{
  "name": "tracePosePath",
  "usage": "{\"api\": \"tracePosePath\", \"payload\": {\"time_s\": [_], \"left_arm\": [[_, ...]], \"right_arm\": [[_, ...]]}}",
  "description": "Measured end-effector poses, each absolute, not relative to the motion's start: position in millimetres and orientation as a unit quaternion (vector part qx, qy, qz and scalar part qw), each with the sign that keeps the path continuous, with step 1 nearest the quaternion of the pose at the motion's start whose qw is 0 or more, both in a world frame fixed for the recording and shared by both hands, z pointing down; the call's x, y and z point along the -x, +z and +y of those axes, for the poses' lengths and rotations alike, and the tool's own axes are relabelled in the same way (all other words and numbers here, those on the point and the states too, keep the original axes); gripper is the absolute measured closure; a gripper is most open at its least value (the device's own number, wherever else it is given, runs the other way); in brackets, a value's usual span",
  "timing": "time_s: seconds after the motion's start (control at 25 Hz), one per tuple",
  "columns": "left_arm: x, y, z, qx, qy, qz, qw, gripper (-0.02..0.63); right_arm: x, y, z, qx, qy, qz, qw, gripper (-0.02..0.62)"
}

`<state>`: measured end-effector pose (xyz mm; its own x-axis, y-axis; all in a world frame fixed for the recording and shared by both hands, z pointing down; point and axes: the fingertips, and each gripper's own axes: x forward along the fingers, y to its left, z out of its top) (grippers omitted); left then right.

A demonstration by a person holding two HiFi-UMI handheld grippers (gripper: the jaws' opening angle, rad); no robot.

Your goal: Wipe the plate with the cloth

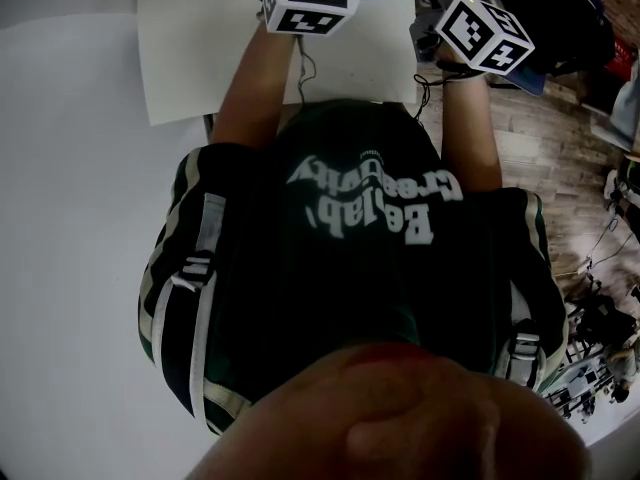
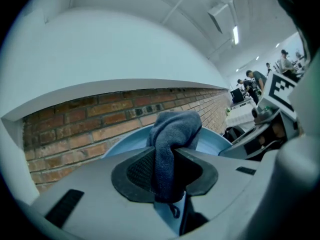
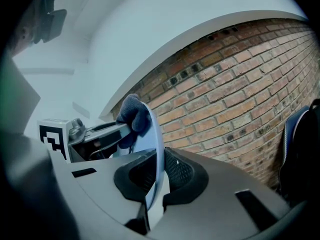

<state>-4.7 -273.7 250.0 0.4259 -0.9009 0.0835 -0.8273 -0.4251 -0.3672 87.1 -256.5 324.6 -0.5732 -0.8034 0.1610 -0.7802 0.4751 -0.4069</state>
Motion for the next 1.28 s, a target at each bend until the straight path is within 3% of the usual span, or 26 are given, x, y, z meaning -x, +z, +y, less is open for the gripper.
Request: {"api": "tracePosePath", "payload": {"time_s": [0.56,1.28], "left_arm": [[69,246,-283,0.787,-0.165,0.582,0.122,0.504],[40,318,-252,0.817,-0.196,0.538,0.065,0.505]], "right_arm": [[-100,300,-273,0.462,-0.24,0.851,0.072,0.586],[-114,299,-296,0.476,-0.265,0.83,0.119,0.584]]}}
